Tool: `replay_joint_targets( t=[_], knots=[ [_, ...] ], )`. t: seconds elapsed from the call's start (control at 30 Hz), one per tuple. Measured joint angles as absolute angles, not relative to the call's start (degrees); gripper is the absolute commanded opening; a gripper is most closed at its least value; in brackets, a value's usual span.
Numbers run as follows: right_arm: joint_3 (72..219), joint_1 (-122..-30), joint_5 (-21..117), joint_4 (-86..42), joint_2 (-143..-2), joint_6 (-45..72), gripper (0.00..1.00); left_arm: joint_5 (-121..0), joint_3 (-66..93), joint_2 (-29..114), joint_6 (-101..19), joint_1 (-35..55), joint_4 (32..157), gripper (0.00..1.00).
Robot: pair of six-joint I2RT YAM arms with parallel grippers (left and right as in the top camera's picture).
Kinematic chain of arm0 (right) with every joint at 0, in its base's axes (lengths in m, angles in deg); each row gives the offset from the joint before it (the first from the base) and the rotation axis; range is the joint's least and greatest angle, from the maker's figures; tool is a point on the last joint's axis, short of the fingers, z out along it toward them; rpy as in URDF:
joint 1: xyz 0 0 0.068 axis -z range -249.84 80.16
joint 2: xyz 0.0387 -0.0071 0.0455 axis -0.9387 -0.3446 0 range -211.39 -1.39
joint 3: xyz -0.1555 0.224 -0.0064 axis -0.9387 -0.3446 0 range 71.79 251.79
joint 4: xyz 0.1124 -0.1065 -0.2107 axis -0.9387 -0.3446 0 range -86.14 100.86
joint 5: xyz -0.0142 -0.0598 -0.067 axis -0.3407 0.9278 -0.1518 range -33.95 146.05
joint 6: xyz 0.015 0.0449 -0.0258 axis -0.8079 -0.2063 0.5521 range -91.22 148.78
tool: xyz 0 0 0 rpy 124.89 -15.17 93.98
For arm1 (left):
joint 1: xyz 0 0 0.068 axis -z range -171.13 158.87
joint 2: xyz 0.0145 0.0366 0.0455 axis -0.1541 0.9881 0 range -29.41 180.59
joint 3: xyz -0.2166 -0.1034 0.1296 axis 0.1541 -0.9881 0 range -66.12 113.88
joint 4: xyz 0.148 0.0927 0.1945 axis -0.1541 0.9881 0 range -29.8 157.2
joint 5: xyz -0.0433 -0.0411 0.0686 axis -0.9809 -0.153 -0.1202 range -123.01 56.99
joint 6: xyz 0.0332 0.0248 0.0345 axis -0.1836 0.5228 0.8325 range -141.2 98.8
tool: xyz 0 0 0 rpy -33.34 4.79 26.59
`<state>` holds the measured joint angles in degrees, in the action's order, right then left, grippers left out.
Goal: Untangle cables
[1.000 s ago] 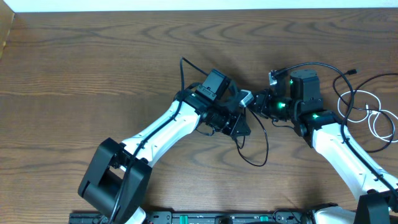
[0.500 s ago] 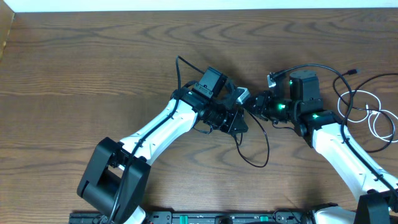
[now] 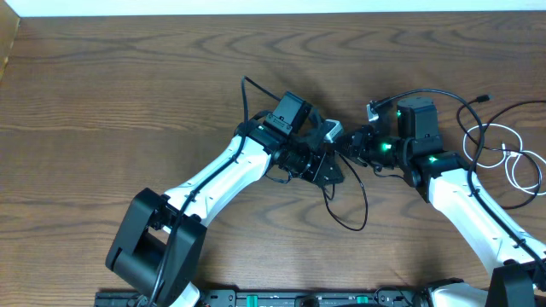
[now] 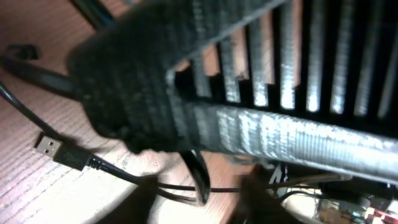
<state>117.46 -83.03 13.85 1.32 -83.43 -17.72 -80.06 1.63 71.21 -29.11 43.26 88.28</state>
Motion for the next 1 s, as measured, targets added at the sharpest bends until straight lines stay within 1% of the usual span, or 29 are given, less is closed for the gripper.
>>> replay_joint_targets(
  t=[0.03,0.1,0.23,0.47,0.63,0.77,1.0],
  knots=[
    [117.5,-83.0,13.8,1.3,-83.4,-17.7,0.01,-80.0,1.6,71.2,-29.1,43.2,88.3,0.79],
    [117.5,-83.0,13.8,1.3,-83.4,-17.7,0.01,-80.0,1.6,71.2,-28.8,43.0,88.5,0.83],
    [117.5,-82.4,13.6,1.3,-83.4,-17.7,0.01,-80.0,1.6,71.2,-28.8,41.2,90.4,0.84],
    [117.5,-78.7,14.9,2.5,-83.4,-16.3,0.01,-79.9,1.6,71.2,-26.6,34.0,96.1,0.85],
    [117.5,-77.3,17.3,5.4,-83.4,-10.9,0.01,-79.6,1.6,71.2,-24.9,28.6,97.5,0.85],
    [118.8,-76.4,17.7,3.6,-83.4,-5.9,0.01,-79.6,1.6,71.2,-24.1,24.5,98.7,0.85],
    [128.7,-73.8,18.3,3.0,-83.4,2.2,0.01,-76.4,1.6,71.2,-23.9,22.8,102.3,0.84]
  ],
)
